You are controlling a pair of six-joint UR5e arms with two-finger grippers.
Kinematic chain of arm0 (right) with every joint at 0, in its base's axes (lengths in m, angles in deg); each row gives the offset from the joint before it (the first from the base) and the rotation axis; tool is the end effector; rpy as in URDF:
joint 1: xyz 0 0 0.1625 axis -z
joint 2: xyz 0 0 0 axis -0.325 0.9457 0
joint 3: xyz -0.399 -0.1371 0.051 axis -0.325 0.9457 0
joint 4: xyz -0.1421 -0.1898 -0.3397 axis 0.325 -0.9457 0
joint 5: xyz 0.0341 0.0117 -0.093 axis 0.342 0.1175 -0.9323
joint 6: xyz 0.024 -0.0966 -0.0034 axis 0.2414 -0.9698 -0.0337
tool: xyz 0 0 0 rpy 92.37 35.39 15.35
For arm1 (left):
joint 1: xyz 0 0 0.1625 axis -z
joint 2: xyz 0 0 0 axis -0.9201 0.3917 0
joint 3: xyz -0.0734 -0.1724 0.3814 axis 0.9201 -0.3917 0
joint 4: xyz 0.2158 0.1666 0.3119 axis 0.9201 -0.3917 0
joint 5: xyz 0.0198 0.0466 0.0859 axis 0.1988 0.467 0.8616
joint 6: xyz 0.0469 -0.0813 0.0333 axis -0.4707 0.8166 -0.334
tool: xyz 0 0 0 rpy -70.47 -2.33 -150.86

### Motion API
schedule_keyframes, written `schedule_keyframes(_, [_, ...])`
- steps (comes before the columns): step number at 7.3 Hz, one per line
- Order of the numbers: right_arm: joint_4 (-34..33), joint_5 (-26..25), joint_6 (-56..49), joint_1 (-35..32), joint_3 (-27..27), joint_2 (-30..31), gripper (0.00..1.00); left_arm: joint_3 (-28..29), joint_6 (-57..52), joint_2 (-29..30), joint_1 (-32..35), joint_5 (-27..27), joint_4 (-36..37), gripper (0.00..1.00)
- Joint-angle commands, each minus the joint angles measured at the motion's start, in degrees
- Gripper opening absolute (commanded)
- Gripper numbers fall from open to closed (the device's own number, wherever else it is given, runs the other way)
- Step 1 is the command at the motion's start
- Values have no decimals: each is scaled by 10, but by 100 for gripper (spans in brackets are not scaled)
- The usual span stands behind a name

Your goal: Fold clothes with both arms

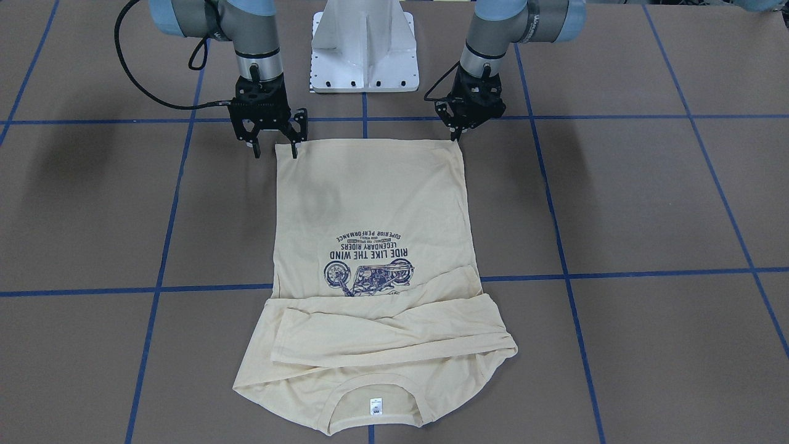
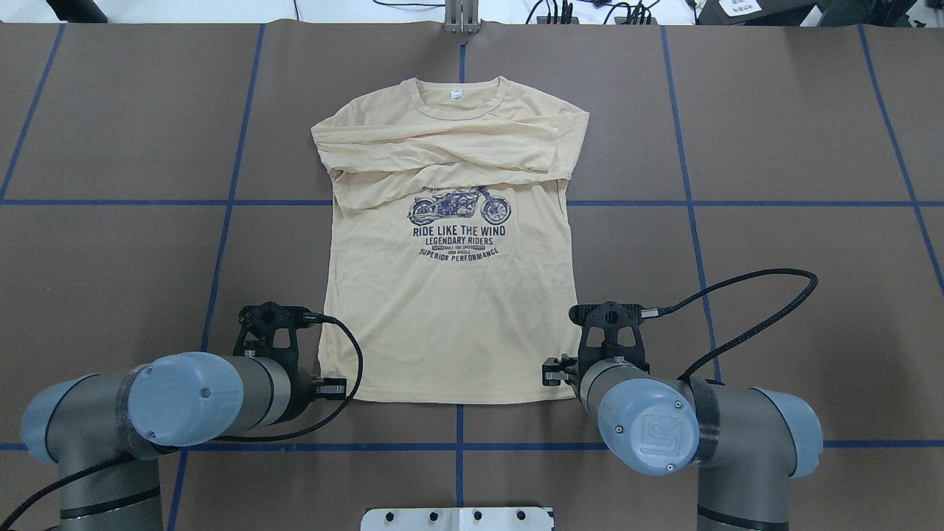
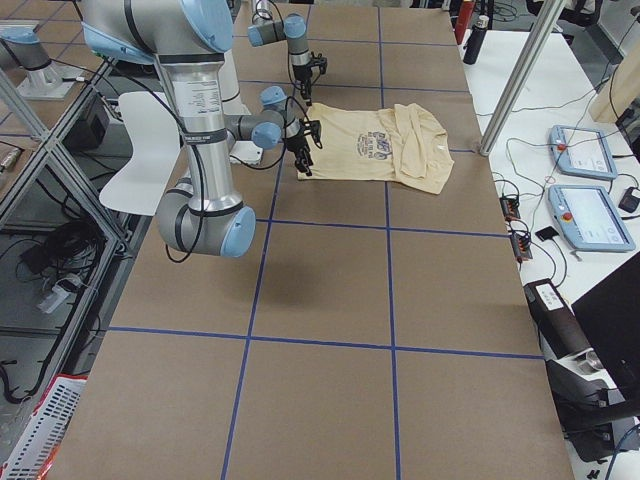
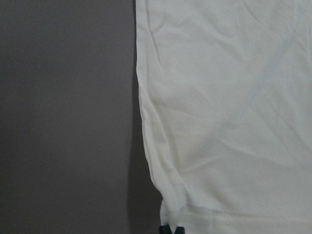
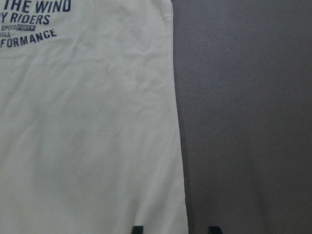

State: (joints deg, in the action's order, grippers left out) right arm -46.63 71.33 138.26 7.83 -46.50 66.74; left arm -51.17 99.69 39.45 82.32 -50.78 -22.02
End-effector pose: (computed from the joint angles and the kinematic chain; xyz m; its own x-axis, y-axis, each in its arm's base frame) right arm -0.5196 -0.2615 0.3190 0.7443 0.0039 0.6678 -0.2414 0.9339 0.2636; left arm 0.4924 -0.2702 0.3148 0.6150 0.0421 -0.7874 0.1162 0.9828 0.1433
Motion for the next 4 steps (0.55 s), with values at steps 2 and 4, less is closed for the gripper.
schedule_keyframes(2, [0, -17, 1, 10, 4, 13, 43, -1, 4, -1, 0, 0, 0, 0])
schedule_keyframes(4, [0, -24, 2, 13, 5, 16, 42, -1, 5, -1, 0, 0, 0, 0])
